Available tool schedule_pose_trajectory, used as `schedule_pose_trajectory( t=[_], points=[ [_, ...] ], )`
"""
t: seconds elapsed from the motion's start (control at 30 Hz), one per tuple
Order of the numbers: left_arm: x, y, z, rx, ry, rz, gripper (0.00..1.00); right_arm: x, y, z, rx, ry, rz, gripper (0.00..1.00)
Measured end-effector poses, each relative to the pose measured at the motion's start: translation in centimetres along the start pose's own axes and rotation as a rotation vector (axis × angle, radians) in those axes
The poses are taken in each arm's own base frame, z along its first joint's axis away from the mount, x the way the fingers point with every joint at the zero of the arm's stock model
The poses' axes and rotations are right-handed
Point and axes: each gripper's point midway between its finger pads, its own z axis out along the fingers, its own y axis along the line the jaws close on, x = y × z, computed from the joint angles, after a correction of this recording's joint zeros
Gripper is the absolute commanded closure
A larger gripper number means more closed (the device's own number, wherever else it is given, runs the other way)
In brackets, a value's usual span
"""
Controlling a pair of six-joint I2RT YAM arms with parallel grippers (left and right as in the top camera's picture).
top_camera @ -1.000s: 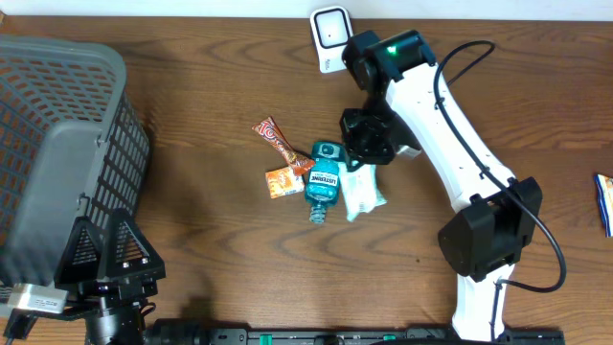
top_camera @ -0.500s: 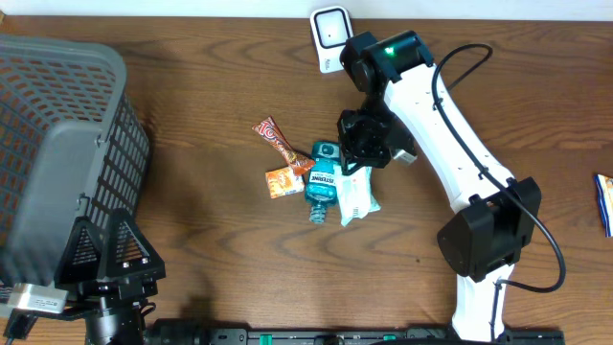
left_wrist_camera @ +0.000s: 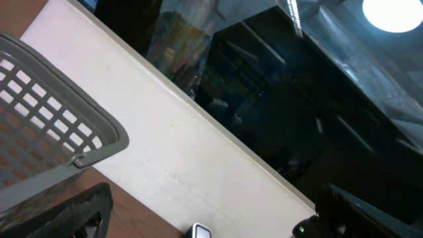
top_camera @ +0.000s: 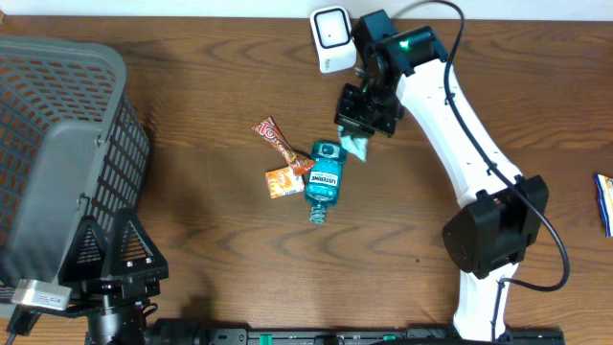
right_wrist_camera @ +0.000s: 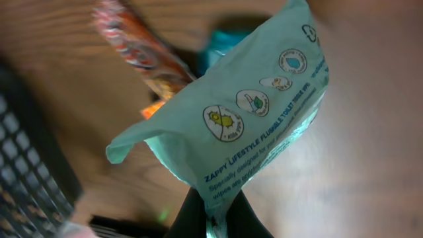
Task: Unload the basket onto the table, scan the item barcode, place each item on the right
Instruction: 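Lift the wipes pack and hold it under the white scanner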
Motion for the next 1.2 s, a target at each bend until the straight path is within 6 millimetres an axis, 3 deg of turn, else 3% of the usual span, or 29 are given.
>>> schedule_pose_trajectory(
  t=[0.27,0.43,0.53,0.9,1.2],
  points=[
    [0.4,0.3,0.0,-0.013,0.015,0.003,0.02,-2.0,5.2,0.2,-0.145,-0.130,-0.312,0.99],
    [0.4,0.4,0.0,-0.015,0.017,0.003,0.02,-4.4,10.1,-1.5,-0.372,-0.247,-0.453,0.99],
    [0.4,0.4,0.0,-0.015,0.017,0.003,0.02,-6.5,11.2,-2.6,-0.503,-0.289,-0.481,0.99],
    [1.2,1.3,-0.1,-0.053,0.048,0.010,0.02,-17.6,7.7,-1.6,-0.874,-0.453,-0.586,0.99],
    [2.3,2.7,0.3,-0.098,0.060,0.017,0.02,-23.4,3.2,-0.7,-1.025,-0.574,-0.534,0.99]
  ],
)
